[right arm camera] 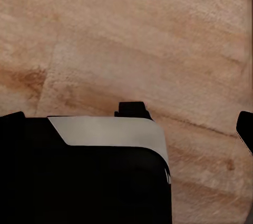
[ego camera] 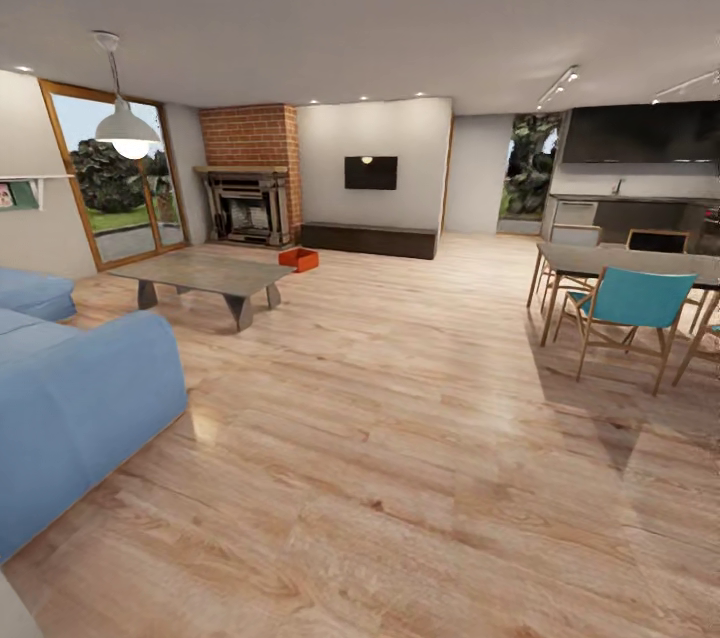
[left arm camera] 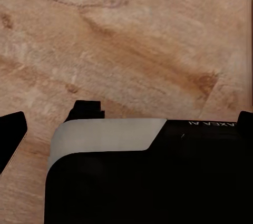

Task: Move the two storage containers from the living room to the garage. In the garage, place one container on the floor and stack the other container on top of it (either order is fine).

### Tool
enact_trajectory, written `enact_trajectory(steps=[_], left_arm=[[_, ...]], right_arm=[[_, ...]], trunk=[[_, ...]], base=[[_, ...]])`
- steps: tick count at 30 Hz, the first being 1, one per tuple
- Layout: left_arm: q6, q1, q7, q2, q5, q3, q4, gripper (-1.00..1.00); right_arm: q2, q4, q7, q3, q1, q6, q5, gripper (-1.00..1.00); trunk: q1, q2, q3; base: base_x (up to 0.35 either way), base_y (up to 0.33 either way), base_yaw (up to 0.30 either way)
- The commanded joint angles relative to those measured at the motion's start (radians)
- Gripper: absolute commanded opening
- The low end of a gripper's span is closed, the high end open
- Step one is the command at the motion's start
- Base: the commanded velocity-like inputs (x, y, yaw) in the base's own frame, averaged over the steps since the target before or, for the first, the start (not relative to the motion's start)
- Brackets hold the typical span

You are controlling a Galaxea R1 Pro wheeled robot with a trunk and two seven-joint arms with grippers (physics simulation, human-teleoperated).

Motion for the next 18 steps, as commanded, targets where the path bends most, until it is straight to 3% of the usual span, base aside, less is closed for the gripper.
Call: enact_trajectory(steps=[1,18], left_arm=[[0.0,0.0,0.001,0.0,0.01,-0.003,0.0,1.0],[0.0,0.0,0.001,0.0,0.01,-0.003,0.0,1.0]], right_arm=[[0.001,0.003,-0.001,0.008,-0.001,-0.005,-0.008,1.0],[0.001,0.003,-0.001,0.008,-0.001,-0.006,-0.008,1.0]], trunk=[[0.001,-0.001,-0.001],[0.001,-0.001,-0.001]], base=[[0.32,0.0,-0.069],[0.32,0.0,-0.008]])
